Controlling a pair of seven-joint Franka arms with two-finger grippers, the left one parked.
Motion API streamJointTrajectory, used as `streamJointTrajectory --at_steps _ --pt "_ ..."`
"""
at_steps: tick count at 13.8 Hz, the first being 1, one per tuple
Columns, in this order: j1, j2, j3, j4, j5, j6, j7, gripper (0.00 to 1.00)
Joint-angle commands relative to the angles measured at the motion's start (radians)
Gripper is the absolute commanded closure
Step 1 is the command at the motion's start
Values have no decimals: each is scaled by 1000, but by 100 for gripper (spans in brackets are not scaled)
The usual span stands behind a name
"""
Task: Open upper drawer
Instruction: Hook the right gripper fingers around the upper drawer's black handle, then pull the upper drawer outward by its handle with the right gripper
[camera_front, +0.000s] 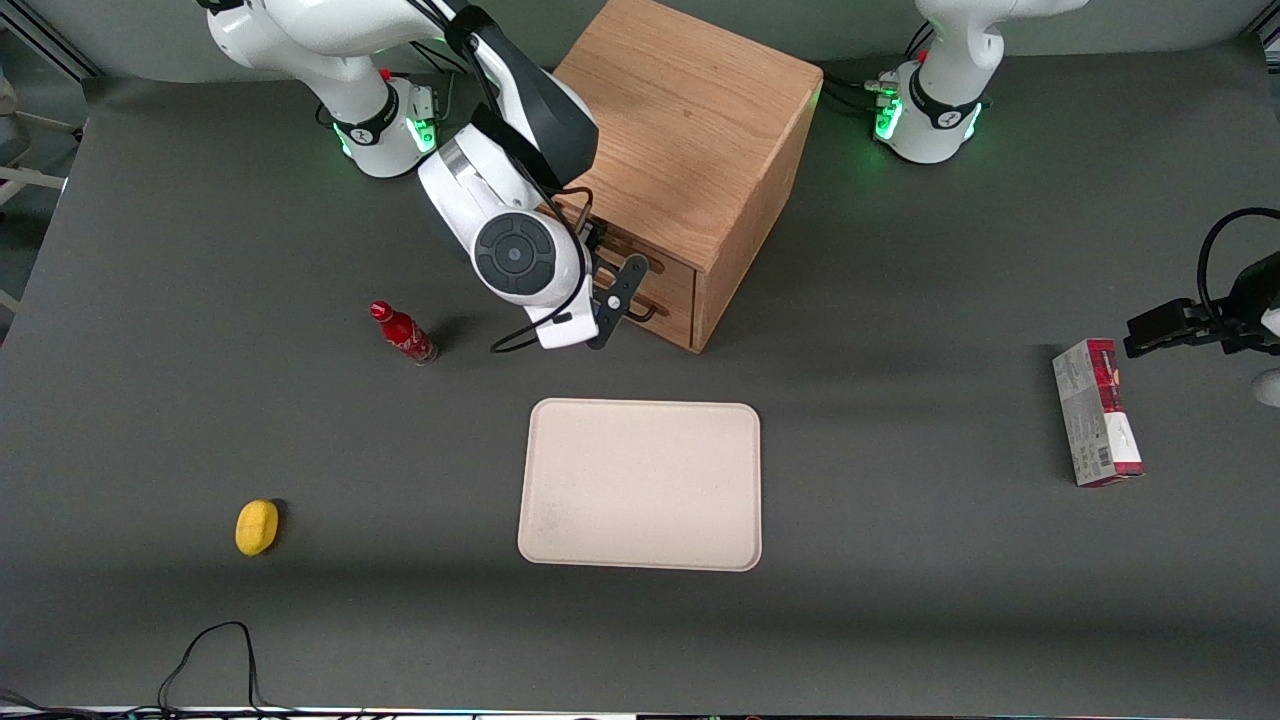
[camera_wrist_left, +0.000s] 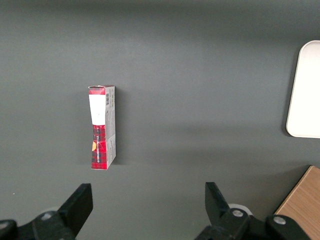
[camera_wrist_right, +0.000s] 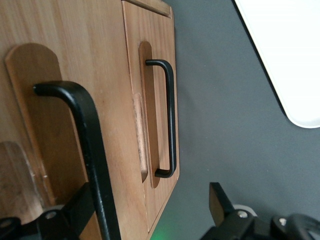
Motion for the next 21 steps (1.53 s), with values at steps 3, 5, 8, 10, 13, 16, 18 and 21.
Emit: streamJointTrajectory --at_steps 3,5,8,10,13,16,18,21 --pt "-6 5 -16 4 20 -3 -60 0" --pt "-20 9 -20 7 20 25 -60 0" --pt "-41 19 -21 12 25 49 -61 0" --pt "-59 24 -21 28 25 49 -66 0" --pt "-87 35 -21 30 20 49 -66 0" --pt "-102 38 -21 32 17 68 -66 0" --pt "-109 44 -21 32 17 88 -66 0" --pt "-115 59 -23 59 14 89 -66 0"
